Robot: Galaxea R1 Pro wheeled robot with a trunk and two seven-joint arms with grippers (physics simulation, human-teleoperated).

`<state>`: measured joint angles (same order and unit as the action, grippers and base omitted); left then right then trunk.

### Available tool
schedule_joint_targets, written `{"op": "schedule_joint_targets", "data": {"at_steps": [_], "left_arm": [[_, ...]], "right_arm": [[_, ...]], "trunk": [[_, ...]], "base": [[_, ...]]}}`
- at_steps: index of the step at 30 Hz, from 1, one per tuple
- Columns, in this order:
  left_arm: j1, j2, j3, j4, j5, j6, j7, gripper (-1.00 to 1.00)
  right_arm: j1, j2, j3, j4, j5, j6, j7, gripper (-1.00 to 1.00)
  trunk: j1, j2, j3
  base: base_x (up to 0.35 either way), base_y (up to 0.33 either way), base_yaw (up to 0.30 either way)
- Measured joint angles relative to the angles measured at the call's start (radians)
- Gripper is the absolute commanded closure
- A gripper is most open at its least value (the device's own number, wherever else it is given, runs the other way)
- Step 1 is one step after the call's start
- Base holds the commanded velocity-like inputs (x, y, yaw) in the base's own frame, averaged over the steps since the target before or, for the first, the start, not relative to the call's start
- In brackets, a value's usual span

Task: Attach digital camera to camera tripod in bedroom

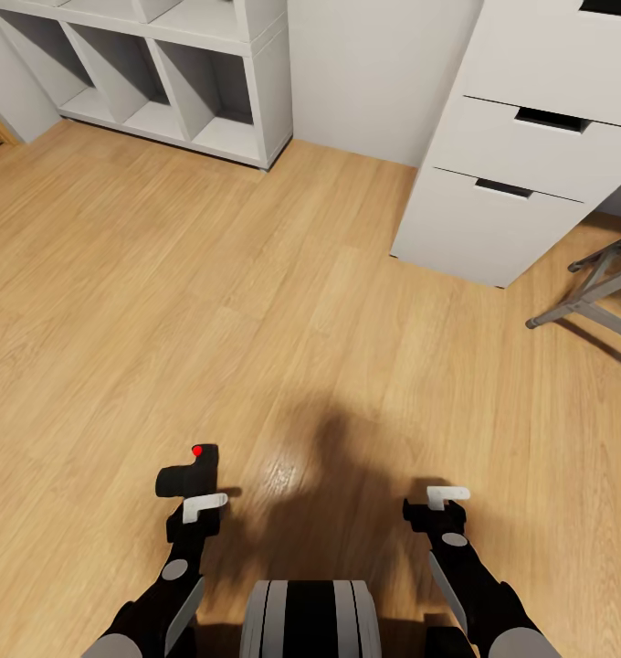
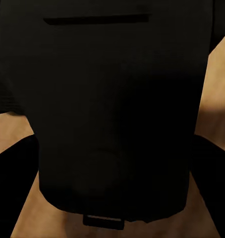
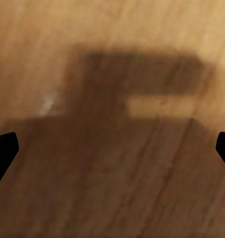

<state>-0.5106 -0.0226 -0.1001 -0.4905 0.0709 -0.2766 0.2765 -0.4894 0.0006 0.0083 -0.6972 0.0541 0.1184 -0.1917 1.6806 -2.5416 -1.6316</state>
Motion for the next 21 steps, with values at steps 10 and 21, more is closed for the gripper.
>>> {"op": "schedule_joint_targets", "data": {"at_steps": [10,21], "left_arm": [[0.0,0.0,0.001,-0.002,0.002,-0.001,0.0,1.0],[-0.001,-0.003,0.0,-0.094,0.0,-0.001,0.004,1.0]], "right_arm": [[0.0,0.0,0.0,-0.001,0.0,0.0,0.0,-1.0],[0.0,-0.002,0.0,-0.002,0.0,0.001,0.0,-1.0]], "trunk": [[0.0,0.0,0.0],[0.0,0.0,0.0]], "base": [[0.0,0.0,0.0],[0.0,0.0,0.0]]}}
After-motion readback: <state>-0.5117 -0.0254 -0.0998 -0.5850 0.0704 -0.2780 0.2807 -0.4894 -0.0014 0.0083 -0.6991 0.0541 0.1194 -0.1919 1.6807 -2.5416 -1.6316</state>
